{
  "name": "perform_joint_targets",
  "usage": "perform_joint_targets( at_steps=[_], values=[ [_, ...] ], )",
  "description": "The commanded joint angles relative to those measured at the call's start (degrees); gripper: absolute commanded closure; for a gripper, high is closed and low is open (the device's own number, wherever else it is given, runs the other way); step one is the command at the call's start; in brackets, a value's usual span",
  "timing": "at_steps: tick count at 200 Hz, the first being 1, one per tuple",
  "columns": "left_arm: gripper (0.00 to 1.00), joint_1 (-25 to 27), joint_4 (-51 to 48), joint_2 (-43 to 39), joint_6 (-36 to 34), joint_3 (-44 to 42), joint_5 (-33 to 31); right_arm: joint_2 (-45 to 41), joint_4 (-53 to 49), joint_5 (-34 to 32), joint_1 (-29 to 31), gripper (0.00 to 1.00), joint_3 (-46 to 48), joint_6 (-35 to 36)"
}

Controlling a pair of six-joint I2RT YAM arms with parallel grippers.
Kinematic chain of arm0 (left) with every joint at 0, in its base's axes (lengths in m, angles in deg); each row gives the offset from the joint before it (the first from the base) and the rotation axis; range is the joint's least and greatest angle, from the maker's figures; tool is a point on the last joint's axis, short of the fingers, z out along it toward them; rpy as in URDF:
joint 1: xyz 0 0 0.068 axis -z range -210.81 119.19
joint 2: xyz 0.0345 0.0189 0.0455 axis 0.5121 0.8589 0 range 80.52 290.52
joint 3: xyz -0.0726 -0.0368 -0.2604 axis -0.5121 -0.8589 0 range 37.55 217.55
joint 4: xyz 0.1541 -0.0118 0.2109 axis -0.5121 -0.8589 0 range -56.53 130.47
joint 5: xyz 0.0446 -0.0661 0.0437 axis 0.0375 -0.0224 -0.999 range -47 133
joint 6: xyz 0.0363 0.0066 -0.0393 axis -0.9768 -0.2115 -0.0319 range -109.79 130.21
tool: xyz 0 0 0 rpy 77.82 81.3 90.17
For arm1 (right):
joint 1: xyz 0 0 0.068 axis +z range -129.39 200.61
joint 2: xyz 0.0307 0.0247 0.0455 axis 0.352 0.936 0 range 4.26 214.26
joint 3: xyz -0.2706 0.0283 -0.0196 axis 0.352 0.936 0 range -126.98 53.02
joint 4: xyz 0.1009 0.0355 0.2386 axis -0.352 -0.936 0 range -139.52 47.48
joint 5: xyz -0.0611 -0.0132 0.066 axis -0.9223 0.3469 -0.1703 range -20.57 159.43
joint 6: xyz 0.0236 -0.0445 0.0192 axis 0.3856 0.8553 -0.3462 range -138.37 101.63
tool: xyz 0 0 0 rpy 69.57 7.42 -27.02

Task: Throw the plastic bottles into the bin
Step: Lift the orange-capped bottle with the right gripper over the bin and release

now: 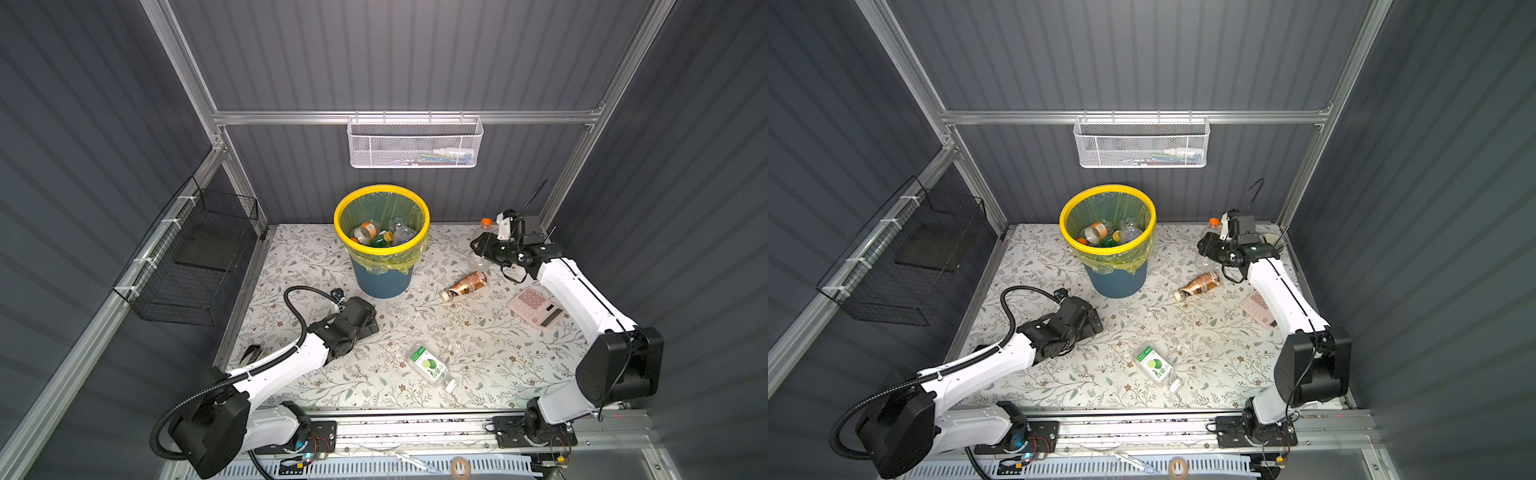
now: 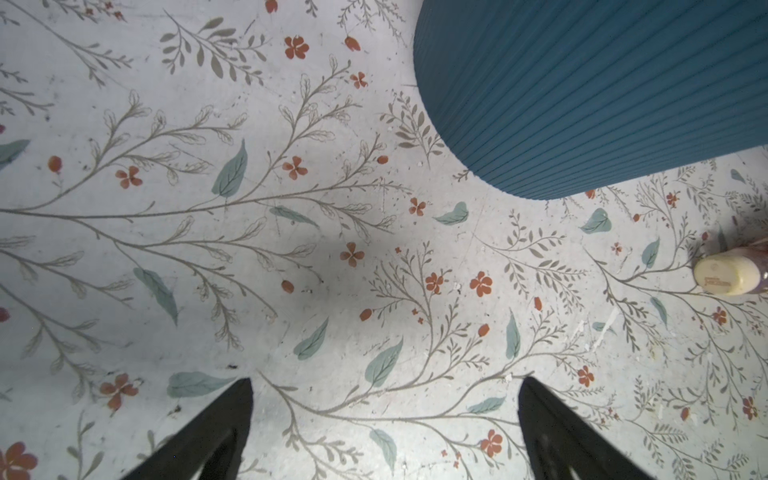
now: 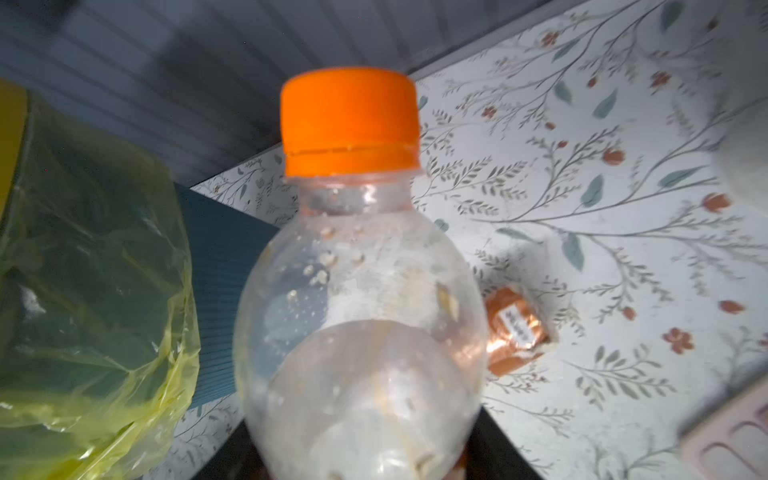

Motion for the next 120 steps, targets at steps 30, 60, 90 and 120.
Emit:
perform_joint_targets(
  at_steps=[30, 60, 90, 120],
  values=[
    [0.01, -0.4, -1.7, 0.4, -0.7, 0.8, -4.6, -3.3, 5.9, 0.3, 0.7, 0.43, 3.3, -8.5],
    [0.00, -4.5, -2.7, 2.1, -1.0, 1.7, -1.3, -4.2, 2.7, -1.1, 0.6, 0.42, 2.3, -8.2],
    [0.01, -8.0, -1.7, 1.4, -2.2, 0.8, 1.9, -5.6, -0.1, 0.2, 0.2, 0.42, 2.6, -7.5],
    [0.01, -8.5, -1.7, 0.8, -3.9, 0.9, 2.4, -1.1, -5.6, 3.9, 4.8, 0.43, -11.1, -4.1]
  ],
)
